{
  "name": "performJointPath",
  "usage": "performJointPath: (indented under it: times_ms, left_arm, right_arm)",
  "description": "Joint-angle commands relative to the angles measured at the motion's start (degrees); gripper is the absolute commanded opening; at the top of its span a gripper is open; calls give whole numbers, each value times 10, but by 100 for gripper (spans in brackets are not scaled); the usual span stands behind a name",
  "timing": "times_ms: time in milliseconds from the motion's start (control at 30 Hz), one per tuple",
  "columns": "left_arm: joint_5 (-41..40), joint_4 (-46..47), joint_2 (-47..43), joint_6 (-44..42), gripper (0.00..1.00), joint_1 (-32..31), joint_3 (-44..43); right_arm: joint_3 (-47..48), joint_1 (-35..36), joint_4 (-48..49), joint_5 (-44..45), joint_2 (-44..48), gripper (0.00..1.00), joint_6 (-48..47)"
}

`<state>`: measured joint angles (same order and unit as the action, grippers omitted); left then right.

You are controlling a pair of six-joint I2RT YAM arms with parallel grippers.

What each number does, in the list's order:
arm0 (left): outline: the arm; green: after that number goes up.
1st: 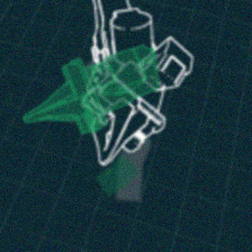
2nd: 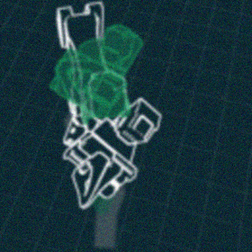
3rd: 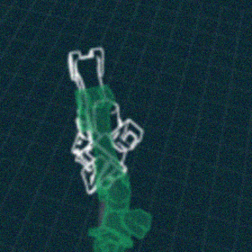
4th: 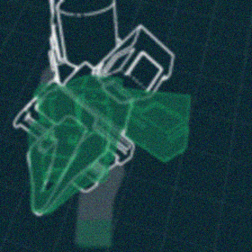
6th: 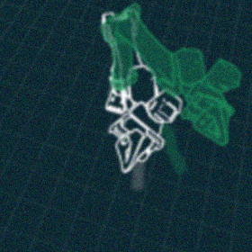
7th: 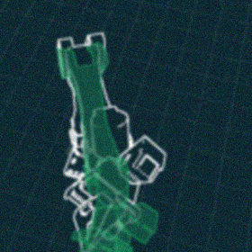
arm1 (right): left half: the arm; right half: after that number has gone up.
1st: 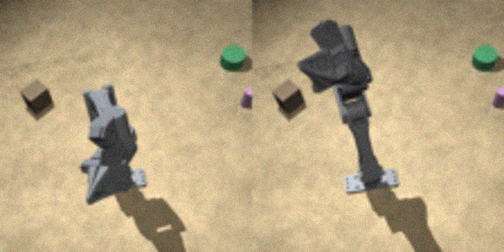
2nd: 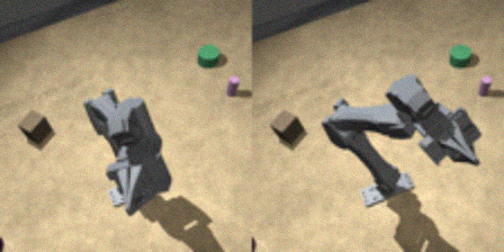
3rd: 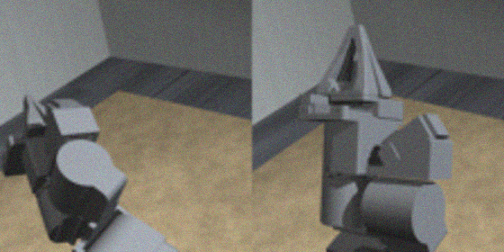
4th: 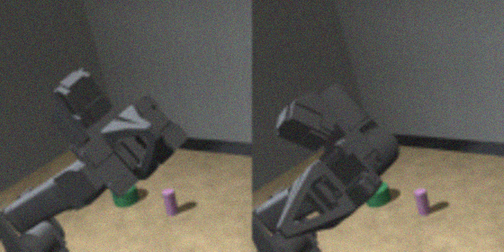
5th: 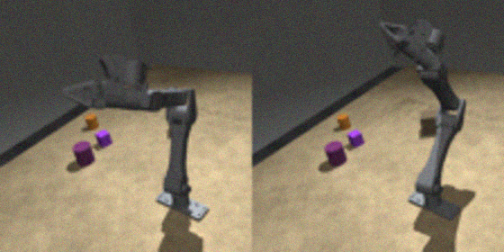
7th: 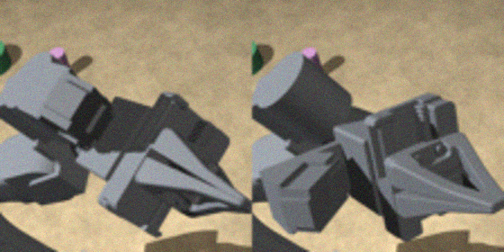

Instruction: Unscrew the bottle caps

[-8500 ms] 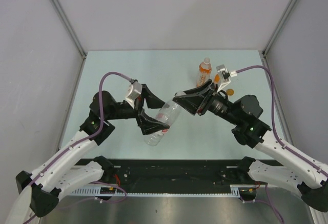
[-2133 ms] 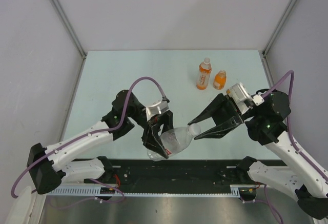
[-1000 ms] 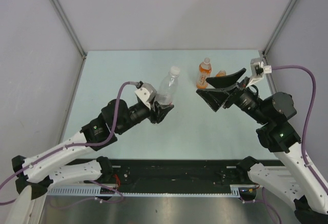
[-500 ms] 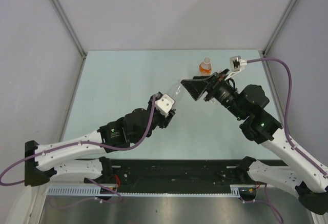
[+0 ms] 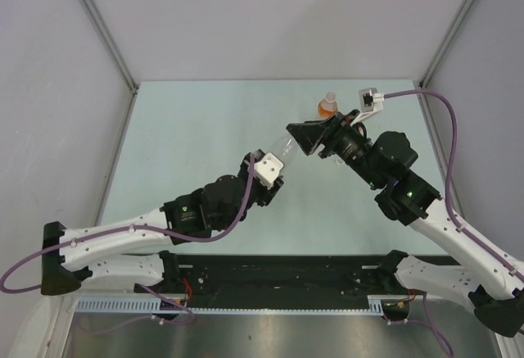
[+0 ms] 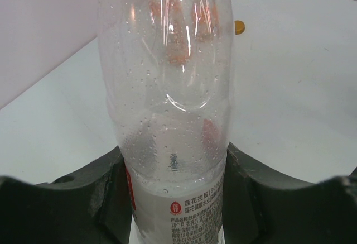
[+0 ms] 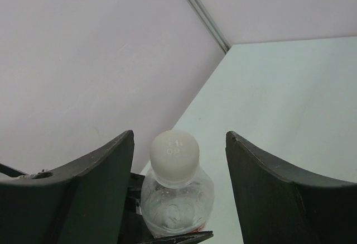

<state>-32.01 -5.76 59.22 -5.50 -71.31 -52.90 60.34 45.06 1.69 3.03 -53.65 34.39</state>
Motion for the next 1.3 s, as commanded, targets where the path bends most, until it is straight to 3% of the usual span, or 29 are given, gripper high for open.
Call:
performJointPath:
  times_ms: [0,333,433,467,633,933,1167,1267]
  left_arm:
    - [-16,25,-1,-14,0,-6,1]
    - [-12,25,-1,-15,0,-6,1]
    - [47,22,-16,-13,0,-6,0]
    - [77,22,-31,-14,0,-6,2]
    - [383,-4,-68,-7,0,8,-14]
    - [806,22,-75,112,0,114,-62]
    - [997,56,-34,175,0,143,-77]
    - [1020,132,-33,207,0,143,-67]
  right_arm:
    - [20,4,22,3,-6,67,-7]
    - [18,3,9,1,-1,31,-15]
    - [18,2,9,-18,8,4,-36]
    - [18,2,9,-23,12,0,-45]
    - [19,-5,26,-162,42,0,-124]
    - [16,-30,50,-416,61,0,-147]
    - [16,-37,88,-562,60,0,-131]
    - [16,-40,105,-610,61,0,-121]
